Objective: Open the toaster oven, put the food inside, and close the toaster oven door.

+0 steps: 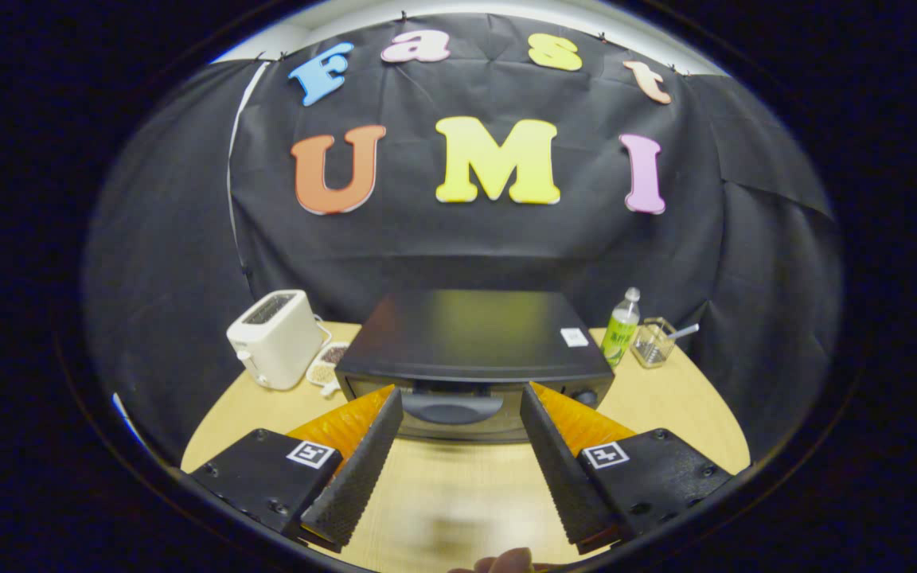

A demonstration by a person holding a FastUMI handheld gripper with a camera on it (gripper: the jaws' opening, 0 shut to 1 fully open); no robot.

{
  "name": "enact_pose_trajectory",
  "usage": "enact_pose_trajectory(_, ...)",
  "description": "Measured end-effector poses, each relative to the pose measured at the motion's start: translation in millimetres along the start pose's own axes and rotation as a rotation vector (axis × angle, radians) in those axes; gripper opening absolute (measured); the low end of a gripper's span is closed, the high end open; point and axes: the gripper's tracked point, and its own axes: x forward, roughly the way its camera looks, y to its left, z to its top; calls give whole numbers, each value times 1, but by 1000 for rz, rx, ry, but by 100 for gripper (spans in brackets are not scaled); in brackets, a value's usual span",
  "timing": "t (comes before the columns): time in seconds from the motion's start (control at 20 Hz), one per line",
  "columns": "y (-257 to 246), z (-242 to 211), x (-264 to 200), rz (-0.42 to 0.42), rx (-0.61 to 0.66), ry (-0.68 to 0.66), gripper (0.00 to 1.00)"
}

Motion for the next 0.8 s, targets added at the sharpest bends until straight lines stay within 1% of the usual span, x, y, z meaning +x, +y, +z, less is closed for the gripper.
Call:
enact_pose_trajectory(0.2,-1,80,-56,4,4,-145,98)
enact_pose_trajectory(0.4,-5,137,-116,0,-4,-257,98)
enact_pose_trajectory(0.6,-1,164,-167,1,-52,-333,98)
enact_pose_trajectory(0.7,3,163,-185,6,-14,-350,98)
enact_pose_trajectory(0.8,0,157,-198,-7,15,-350,98)
